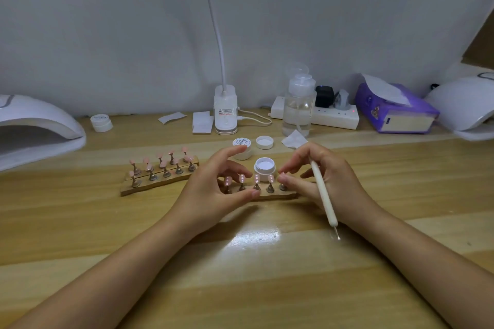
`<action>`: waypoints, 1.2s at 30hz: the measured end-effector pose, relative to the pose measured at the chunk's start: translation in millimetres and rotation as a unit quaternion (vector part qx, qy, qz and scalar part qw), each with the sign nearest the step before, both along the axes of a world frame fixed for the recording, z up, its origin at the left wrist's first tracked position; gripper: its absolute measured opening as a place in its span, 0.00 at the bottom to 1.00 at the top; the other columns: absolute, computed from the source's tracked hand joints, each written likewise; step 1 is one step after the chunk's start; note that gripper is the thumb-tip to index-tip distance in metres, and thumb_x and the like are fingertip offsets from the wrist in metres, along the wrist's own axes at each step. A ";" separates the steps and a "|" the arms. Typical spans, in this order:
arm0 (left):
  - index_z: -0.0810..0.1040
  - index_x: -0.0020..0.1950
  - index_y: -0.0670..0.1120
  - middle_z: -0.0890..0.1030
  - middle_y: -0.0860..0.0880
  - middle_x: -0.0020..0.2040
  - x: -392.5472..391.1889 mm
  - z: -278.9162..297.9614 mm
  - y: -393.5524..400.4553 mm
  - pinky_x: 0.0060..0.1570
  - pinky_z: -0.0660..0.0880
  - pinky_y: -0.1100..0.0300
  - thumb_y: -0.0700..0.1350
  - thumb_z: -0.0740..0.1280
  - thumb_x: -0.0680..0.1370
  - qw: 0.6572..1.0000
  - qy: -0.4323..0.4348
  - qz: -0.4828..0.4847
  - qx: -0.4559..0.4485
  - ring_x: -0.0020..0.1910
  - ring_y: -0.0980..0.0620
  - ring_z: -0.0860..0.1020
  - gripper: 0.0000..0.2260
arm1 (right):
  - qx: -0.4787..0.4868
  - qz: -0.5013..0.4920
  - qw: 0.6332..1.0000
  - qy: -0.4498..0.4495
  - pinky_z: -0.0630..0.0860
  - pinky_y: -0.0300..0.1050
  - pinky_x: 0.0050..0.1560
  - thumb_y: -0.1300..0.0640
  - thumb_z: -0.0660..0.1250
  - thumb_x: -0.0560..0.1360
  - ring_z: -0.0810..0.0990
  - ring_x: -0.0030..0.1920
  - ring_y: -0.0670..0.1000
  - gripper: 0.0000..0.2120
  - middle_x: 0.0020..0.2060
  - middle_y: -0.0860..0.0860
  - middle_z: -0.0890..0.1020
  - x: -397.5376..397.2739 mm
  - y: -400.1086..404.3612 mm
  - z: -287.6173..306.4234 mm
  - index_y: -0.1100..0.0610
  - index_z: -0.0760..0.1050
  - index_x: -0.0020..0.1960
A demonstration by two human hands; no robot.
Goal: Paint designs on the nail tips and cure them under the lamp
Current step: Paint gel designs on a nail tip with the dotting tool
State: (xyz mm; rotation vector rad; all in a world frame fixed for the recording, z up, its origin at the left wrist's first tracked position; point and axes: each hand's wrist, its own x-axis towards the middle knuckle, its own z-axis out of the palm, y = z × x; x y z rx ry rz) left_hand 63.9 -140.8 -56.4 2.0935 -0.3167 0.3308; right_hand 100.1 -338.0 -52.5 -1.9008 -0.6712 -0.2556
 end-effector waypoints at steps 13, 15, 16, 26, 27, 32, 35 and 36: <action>0.68 0.57 0.62 0.82 0.54 0.43 2.5 -2.5 2.0 0.41 0.67 0.76 0.43 0.76 0.66 0.999 0.024 0.004 0.023 0.42 0.58 0.75 0.27 | 0.014 -0.003 1.000 -0.010 0.74 0.32 0.38 0.41 0.68 0.63 0.79 0.40 0.40 0.14 0.38 0.45 0.81 0.0 -2.6 2.2 0.47 0.73 0.44; 0.68 0.57 0.63 0.82 0.56 0.42 2.6 -2.4 2.4 0.41 0.67 0.76 0.44 0.76 0.66 0.999 0.025 0.003 0.028 0.43 0.58 0.75 0.27 | 0.023 -0.033 0.999 -0.016 0.71 0.30 0.34 0.42 0.66 0.71 0.76 0.33 0.43 0.09 0.31 0.47 0.78 1.4 -5.9 3.7 0.46 0.73 0.44; 0.68 0.57 0.63 0.81 0.57 0.42 2.5 -2.2 2.6 0.41 0.66 0.77 0.45 0.76 0.66 0.999 0.024 0.002 0.035 0.43 0.60 0.74 0.27 | 0.030 -0.045 0.999 -0.006 0.69 0.30 0.32 0.43 0.63 0.74 0.74 0.30 0.43 0.08 0.28 0.47 0.75 2.6 -8.7 4.3 0.46 0.73 0.44; 0.67 0.62 0.60 0.83 0.57 0.40 -0.7 0.1 1.5 0.41 0.68 0.76 0.42 0.76 0.66 0.999 0.030 0.003 -0.011 0.39 0.62 0.75 0.30 | -0.095 -0.111 0.989 -0.024 0.65 0.35 0.31 0.59 0.65 0.73 0.72 0.29 0.43 0.07 0.27 0.42 0.75 7.3 -24.9 1.1 0.47 0.70 0.44; 0.67 0.63 0.59 0.83 0.56 0.40 -0.9 0.4 1.6 0.41 0.68 0.76 0.42 0.76 0.66 0.999 0.029 0.006 -0.023 0.39 0.62 0.75 0.31 | -0.136 -0.110 0.984 -0.044 0.68 0.36 0.33 0.58 0.66 0.72 0.74 0.31 0.43 0.06 0.29 0.43 0.76 5.9 -25.6 0.8 0.48 0.71 0.44; 0.68 0.63 0.58 0.83 0.54 0.41 -1.0 2.2 1.4 0.44 0.71 0.70 0.41 0.76 0.65 0.997 0.012 0.027 -0.070 0.40 0.64 0.77 0.31 | -0.258 -0.105 0.955 -0.096 0.75 0.45 0.41 0.61 0.70 0.71 0.75 0.40 0.45 0.10 0.44 0.46 0.79 3.4 -22.9 -1.3 0.50 0.78 0.51; 0.68 0.60 0.61 0.83 0.56 0.41 -1.6 1.9 0.7 0.46 0.72 0.65 0.41 0.76 0.65 0.996 0.005 0.035 -0.080 0.42 0.60 0.78 0.29 | -0.298 -0.104 0.940 -0.133 0.68 0.38 0.36 0.59 0.70 0.71 0.75 0.40 0.44 0.11 0.45 0.48 0.80 2.9 -21.8 -1.7 0.49 0.80 0.52; 0.68 0.59 0.61 0.83 0.57 0.41 -1.8 1.8 0.7 0.47 0.72 0.63 0.41 0.76 0.65 0.996 0.004 0.037 -0.081 0.43 0.57 0.78 0.29 | -0.304 -0.102 0.937 -0.141 0.65 0.36 0.34 0.59 0.71 0.70 0.77 0.41 0.46 0.11 0.44 0.48 0.81 2.5 -22.0 -1.3 0.50 0.81 0.51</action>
